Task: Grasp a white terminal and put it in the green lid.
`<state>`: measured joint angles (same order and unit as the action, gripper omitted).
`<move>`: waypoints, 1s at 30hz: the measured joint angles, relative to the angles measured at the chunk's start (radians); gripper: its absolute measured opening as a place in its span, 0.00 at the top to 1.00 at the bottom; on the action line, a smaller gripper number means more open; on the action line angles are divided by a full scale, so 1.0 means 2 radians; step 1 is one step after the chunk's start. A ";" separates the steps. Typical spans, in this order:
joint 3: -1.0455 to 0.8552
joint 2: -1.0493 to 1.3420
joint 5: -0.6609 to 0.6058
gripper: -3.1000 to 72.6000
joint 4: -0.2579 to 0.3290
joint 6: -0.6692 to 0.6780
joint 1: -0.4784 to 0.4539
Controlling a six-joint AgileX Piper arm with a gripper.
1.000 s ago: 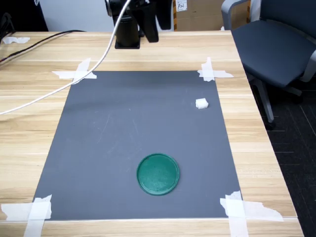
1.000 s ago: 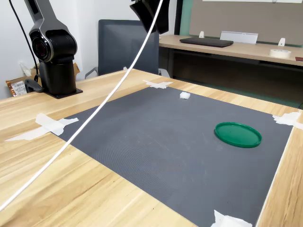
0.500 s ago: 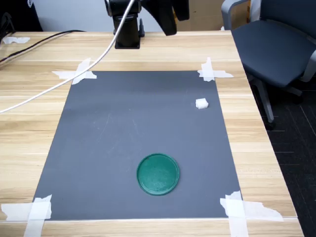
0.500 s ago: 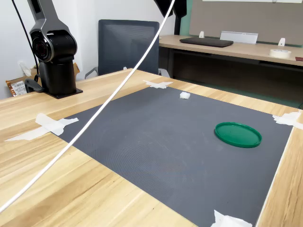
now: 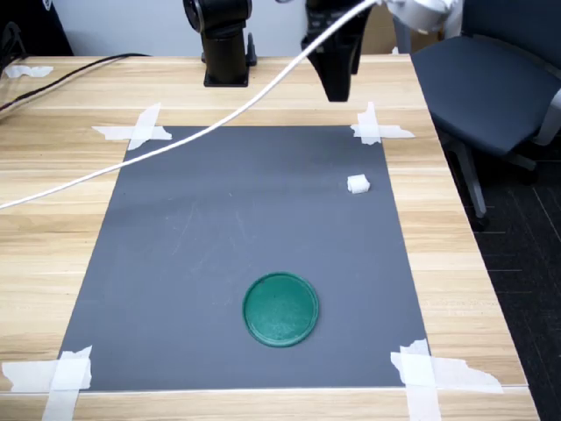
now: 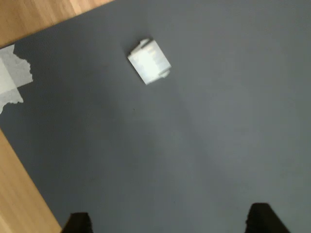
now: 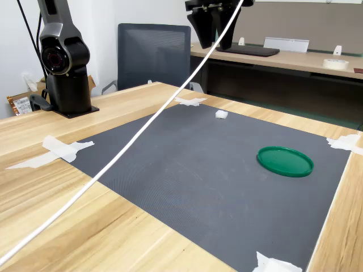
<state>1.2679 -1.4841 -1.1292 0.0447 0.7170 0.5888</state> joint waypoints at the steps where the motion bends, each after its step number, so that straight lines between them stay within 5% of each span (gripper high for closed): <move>1: 0.000 -0.006 0.004 0.15 -0.004 -0.002 0.006; 19: 0.001 -0.094 0.062 0.15 -0.029 0.027 0.019; 30: 0.001 -0.117 0.073 0.15 -0.043 -0.030 0.054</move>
<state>1.2697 -1.7177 -0.9840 -0.0410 0.6579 0.6969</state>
